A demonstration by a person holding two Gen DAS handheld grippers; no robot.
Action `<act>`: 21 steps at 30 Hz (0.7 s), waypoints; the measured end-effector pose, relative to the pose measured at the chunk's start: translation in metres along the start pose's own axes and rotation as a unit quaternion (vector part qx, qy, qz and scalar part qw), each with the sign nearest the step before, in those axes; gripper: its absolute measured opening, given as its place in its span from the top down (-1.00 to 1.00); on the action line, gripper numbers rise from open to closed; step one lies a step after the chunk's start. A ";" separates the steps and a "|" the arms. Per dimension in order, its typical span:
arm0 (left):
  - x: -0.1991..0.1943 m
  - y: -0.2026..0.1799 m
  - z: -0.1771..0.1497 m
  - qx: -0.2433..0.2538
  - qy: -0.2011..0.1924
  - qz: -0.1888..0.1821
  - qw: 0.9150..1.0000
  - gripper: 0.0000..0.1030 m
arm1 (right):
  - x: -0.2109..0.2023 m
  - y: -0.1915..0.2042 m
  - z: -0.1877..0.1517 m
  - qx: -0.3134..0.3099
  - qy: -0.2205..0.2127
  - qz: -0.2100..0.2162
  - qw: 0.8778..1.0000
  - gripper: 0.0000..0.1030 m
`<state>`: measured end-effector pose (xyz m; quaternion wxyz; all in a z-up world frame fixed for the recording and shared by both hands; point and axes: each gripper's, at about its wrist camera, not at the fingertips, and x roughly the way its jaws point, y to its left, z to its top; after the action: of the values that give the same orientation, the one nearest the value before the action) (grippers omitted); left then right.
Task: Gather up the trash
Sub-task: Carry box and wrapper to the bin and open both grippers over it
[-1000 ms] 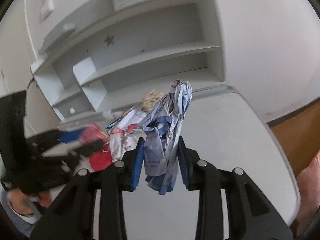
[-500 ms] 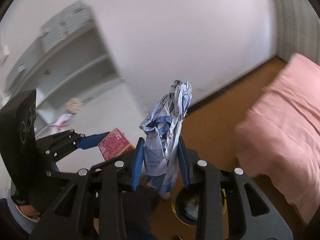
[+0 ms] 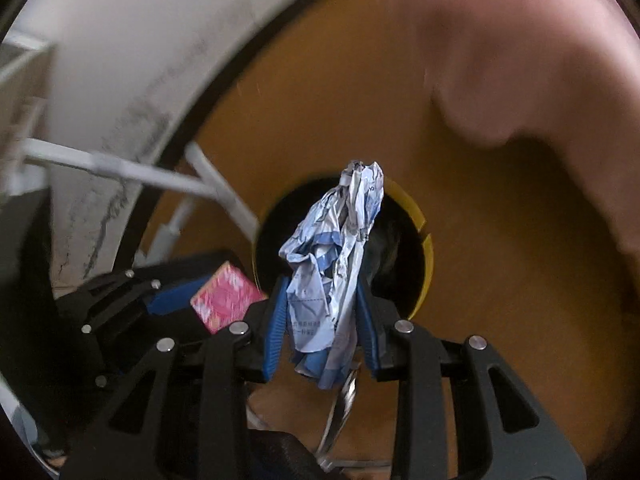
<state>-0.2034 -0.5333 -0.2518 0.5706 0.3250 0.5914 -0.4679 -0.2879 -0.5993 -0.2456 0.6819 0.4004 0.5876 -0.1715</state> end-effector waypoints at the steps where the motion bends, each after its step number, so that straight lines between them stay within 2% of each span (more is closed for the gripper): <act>1: 0.021 0.007 0.003 -0.003 0.016 0.016 1.000 0.01 | 0.014 -0.001 0.003 0.007 0.015 0.000 1.000 0.37; 4: 0.051 0.033 0.003 -0.049 0.053 0.001 0.997 0.02 | 0.051 -0.002 0.011 0.013 0.050 -0.023 0.998 0.37; 6: 0.056 0.040 0.004 -0.068 0.059 -0.018 0.996 0.02 | 0.065 -0.007 0.013 0.030 0.066 -0.018 0.997 0.37; 8: 0.053 0.039 0.006 -0.066 0.054 -0.019 0.996 0.02 | 0.068 -0.011 0.012 0.046 0.069 -0.003 0.997 0.37; 15: 0.048 0.027 0.007 -0.049 0.049 -0.035 0.997 0.01 | 0.068 -0.022 0.007 0.071 0.056 0.002 0.996 0.32; 16: 0.047 0.027 0.006 -0.049 0.048 -0.034 0.997 -0.09 | 0.068 -0.022 0.008 0.076 0.053 0.005 0.996 0.28; 17: 0.046 0.027 0.005 -0.051 0.050 -0.032 0.997 -0.23 | 0.066 -0.024 0.009 0.084 0.051 0.007 0.995 0.03; 18: 0.045 0.028 0.004 -0.054 0.047 -0.026 0.997 -0.62 | 0.062 -0.027 0.011 0.093 0.047 0.010 0.995 -0.38; 19: 0.045 0.026 0.002 -0.055 0.041 -0.018 0.998 -0.73 | 0.058 -0.031 0.013 0.098 0.041 0.011 0.994 -0.52; 21: 0.042 0.027 0.002 -0.057 0.034 -0.020 0.998 -0.73 | 0.050 -0.036 0.016 0.103 0.028 0.015 0.994 -0.58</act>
<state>-0.1834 -0.5321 -0.2982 0.5580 0.2961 0.6428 -0.4333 -0.2903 -0.6214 -0.3047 0.6227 0.4819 0.5796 -0.2101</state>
